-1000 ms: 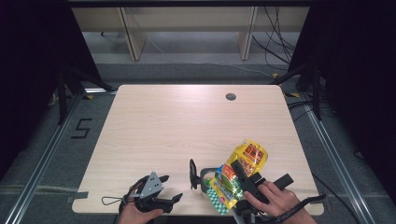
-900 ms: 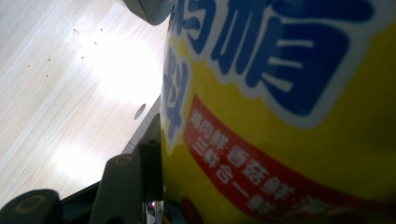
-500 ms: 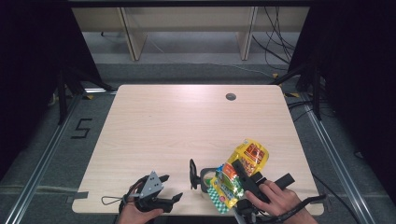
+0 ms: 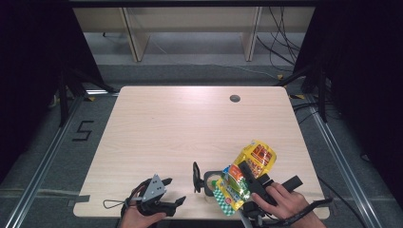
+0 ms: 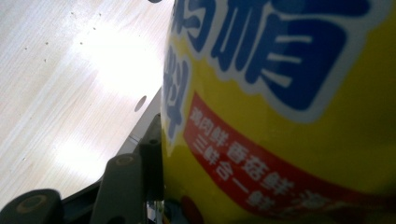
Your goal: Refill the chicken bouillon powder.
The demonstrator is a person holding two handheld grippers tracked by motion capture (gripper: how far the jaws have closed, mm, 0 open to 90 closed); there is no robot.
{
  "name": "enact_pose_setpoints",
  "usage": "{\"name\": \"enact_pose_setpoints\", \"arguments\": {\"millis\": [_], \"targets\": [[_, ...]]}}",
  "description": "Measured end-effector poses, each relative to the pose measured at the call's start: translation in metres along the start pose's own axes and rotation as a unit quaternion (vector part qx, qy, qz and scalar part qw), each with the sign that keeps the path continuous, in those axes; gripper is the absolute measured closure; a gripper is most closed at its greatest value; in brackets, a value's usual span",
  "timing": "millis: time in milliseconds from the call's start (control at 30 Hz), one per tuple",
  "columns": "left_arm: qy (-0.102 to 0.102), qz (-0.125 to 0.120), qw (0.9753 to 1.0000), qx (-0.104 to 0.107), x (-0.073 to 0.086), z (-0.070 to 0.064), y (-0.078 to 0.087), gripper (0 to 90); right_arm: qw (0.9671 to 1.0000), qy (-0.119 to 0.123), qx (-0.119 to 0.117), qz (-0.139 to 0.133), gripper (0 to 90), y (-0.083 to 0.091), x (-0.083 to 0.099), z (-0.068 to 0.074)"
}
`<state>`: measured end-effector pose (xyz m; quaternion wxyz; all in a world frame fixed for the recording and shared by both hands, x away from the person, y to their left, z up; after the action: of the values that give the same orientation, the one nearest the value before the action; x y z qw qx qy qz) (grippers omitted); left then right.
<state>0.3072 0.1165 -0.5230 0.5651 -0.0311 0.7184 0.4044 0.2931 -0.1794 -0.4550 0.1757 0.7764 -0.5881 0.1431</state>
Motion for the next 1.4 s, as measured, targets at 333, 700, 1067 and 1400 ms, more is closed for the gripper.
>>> {"name": "enact_pose_setpoints", "arguments": {"millis": [333,700,1067,1400], "targets": [[0.012,-0.011,0.9999,0.003,-0.001,-0.002,0.000,22.2,0.9999,0.002,0.017,0.000,49.6,0.000,0.001,0.000],[0.007,-0.009,0.9999,0.005,-0.001,0.000,0.001,22.3,0.9999,-0.005,0.013,-0.002,49.6,0.001,-0.003,0.003],[0.003,-0.013,0.9999,0.006,-0.001,0.000,0.000,22.3,0.9999,-0.005,0.015,-0.004,49.9,0.002,-0.004,0.002],[-0.004,-0.011,0.9999,0.005,-0.001,0.001,0.000,22.3,0.9999,0.013,0.010,-0.002,50.5,-0.001,0.002,-0.001]]}}
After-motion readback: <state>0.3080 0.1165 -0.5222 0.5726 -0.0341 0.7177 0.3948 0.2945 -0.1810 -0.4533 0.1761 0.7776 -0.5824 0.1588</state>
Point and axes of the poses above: each handheld gripper's, and its own axes: y roughly backward along the jaws, x roughly out of its underside, z roughly to its left, the point moved 4 cm from there along -y, roughly forward along the jaws, and after that the axes turned 2 degrees about x, right-handed, at the moved point
